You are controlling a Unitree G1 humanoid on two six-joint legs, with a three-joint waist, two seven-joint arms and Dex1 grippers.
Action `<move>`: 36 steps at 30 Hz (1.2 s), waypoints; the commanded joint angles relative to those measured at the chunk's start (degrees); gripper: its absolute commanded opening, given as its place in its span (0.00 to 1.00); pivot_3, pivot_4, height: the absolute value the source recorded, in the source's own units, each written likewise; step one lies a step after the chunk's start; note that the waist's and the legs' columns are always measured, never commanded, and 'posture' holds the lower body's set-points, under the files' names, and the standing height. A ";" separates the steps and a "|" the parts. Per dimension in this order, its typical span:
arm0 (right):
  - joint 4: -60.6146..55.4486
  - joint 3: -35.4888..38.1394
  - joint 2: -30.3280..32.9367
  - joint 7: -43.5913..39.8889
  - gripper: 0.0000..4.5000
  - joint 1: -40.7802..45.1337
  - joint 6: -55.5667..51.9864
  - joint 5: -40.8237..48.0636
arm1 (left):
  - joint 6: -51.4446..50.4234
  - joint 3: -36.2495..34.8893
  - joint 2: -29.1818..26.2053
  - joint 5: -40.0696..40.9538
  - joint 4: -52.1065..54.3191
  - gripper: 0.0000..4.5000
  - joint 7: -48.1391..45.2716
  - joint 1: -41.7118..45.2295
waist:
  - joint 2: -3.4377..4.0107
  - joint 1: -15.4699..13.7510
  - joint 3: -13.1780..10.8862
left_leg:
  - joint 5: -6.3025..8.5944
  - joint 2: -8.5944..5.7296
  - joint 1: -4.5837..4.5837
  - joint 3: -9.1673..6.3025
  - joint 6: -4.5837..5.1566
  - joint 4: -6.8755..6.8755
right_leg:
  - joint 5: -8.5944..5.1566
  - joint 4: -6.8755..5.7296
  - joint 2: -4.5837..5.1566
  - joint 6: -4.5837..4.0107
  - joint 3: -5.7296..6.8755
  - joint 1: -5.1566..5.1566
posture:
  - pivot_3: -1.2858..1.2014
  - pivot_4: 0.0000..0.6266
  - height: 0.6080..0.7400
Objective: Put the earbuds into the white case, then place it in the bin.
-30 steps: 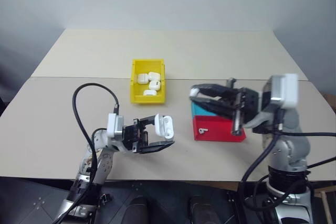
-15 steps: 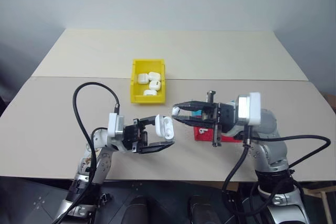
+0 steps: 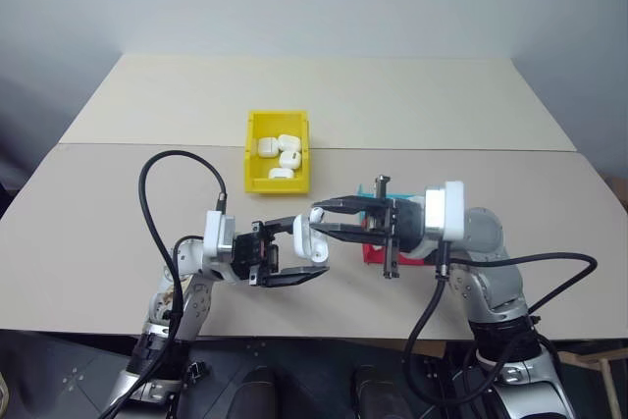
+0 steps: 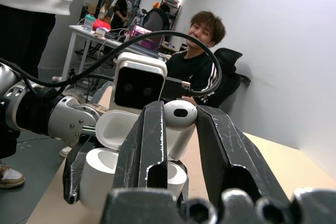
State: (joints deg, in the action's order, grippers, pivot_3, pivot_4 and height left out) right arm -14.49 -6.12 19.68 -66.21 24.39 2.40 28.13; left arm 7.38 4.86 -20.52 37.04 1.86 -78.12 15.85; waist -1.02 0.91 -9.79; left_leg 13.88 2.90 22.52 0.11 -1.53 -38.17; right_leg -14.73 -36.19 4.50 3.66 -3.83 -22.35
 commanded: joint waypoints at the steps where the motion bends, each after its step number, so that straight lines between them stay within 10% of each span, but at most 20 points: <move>1: -0.19 0.14 0.03 0.25 0.14 0.47 1.82 0.07 | 0.38 -0.66 0.30 -0.02 1.94 0.62 0.04 0.86 | 0.00 0.01 0.00 | 0.00 0.00 0.00 0.00 0.00 0.00 | 0.00 0.00 0.00 0.00 0.00 0.00 | 0.52 0.24 1.00; 36: 1.61 -1.12 2.78 -1.81 0.14 -0.46 2.47 -0.33 | 1.80 -0.87 1.88 -1.42 1.12 0.62 -0.87 1.46 | 0.00 -0.01 0.00 | 0.00 0.00 0.00 0.00 0.00 0.00 | 0.00 0.01 0.00 0.00 0.00 0.00 | 0.52 0.24 1.00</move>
State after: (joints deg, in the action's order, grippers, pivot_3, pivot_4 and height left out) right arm -12.55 -7.20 21.88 -67.76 23.73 4.74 27.58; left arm 7.71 4.78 -19.12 34.88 1.52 -78.76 16.19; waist -1.03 0.89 -9.80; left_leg 13.88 2.90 22.52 0.11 -1.53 -38.17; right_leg -14.73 -36.18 4.50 3.66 -3.83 -22.35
